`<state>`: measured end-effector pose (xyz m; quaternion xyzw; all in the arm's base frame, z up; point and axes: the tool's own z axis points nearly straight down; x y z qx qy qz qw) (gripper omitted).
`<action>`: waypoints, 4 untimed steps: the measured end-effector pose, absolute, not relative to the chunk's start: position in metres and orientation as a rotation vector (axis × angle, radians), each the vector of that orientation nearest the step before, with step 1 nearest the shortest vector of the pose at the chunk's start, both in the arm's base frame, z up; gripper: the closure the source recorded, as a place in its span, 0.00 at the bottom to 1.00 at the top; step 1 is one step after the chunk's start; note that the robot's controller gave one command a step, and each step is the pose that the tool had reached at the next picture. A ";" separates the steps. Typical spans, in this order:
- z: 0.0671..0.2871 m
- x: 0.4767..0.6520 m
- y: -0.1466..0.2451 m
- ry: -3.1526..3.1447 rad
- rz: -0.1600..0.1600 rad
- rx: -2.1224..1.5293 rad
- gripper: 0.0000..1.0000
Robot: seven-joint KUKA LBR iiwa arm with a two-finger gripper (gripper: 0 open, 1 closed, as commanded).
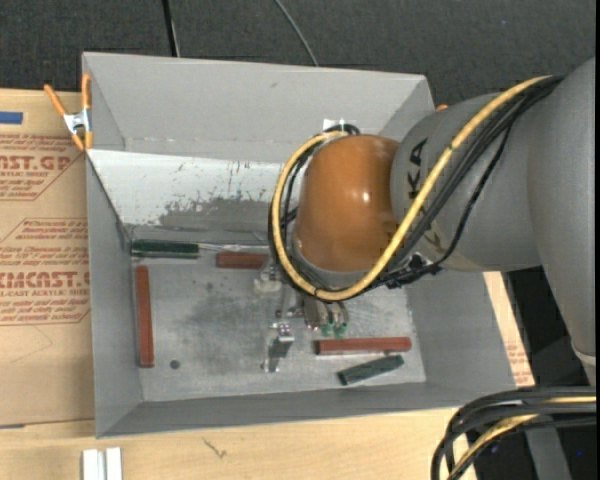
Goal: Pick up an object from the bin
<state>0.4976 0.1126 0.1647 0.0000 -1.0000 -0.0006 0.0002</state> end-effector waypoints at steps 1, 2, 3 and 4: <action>0.165 0.498 0.113 -3.141 -0.002 0.000 0.00; 0.150 0.510 0.073 -3.143 -0.004 -0.031 0.00; 0.138 0.520 0.037 -3.142 0.003 0.037 0.00; 0.075 0.503 0.024 -3.151 -0.004 -0.074 1.00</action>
Offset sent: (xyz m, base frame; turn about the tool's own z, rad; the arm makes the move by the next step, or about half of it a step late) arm 0.0221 -0.0784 -0.0259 0.0495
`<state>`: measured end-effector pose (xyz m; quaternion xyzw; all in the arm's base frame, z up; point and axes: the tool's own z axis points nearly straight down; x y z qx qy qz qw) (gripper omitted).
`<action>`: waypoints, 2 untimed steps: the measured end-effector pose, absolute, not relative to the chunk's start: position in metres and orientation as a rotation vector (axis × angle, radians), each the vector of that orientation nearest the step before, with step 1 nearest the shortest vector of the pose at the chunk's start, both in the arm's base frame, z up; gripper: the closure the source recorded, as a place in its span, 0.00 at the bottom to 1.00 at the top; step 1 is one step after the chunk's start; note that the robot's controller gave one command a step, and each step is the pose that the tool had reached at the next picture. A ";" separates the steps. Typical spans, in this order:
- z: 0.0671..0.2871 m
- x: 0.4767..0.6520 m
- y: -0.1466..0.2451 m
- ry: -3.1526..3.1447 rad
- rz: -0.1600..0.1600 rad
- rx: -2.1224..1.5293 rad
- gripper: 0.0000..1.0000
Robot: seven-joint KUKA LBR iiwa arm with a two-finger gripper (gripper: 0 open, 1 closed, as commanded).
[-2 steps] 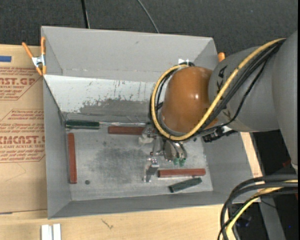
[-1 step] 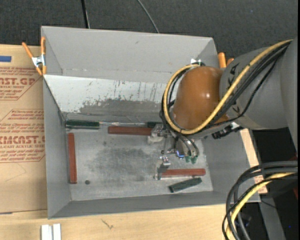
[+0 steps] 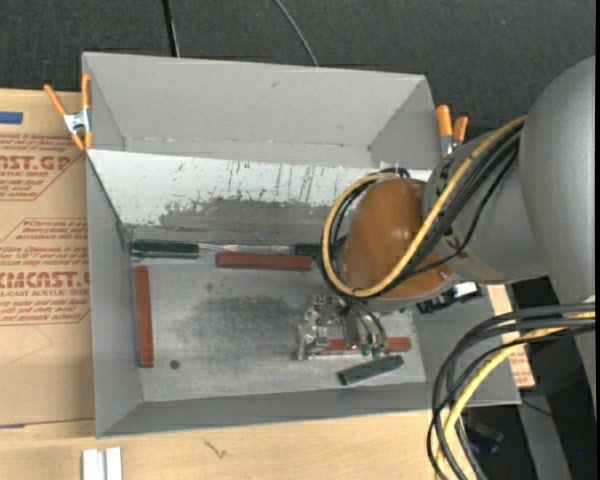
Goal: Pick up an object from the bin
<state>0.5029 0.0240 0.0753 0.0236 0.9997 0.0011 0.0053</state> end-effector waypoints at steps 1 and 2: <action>0.073 0.499 0.024 3.144 0.003 0.073 0.00; 0.073 0.500 0.024 3.142 0.003 0.073 0.00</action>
Offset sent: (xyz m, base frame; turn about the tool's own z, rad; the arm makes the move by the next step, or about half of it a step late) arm 0.0000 0.0000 0.0000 0.0000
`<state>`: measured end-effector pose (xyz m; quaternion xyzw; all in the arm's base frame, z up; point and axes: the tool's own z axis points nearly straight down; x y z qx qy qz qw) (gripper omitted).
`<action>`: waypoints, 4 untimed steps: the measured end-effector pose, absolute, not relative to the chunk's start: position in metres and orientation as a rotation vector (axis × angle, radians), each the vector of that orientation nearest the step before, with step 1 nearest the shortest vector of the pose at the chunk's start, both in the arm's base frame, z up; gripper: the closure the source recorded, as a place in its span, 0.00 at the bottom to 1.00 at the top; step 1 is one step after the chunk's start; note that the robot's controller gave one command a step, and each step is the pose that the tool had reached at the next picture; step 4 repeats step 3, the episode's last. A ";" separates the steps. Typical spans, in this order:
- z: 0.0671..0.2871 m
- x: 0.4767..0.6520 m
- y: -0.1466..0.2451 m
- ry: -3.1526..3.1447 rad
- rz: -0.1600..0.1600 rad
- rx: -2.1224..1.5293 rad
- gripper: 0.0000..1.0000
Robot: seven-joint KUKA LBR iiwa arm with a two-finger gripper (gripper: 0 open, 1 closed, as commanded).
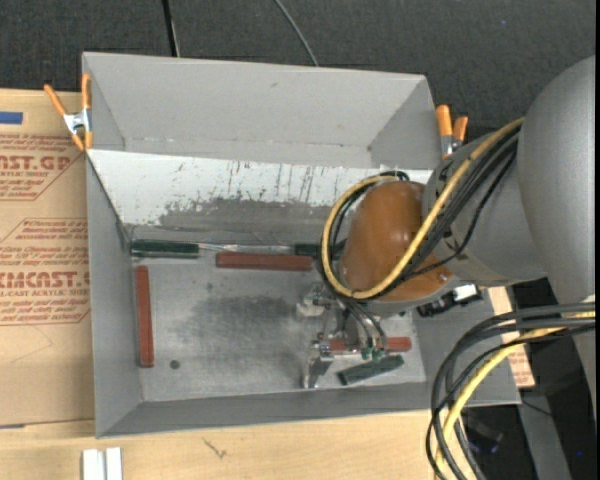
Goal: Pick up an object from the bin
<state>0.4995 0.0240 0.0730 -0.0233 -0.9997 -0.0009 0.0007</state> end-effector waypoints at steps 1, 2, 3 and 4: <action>0.075 0.545 -0.032 -3.155 -0.002 0.061 1.00; 0.075 0.546 -0.032 -3.156 -0.002 0.061 1.00; 0.253 0.564 -0.026 -3.153 0.000 0.011 1.00; 0.253 0.564 -0.026 -3.153 0.000 0.011 1.00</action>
Offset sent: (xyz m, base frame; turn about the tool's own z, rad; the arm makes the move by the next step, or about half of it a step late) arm 0.0000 0.0000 0.0000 0.0000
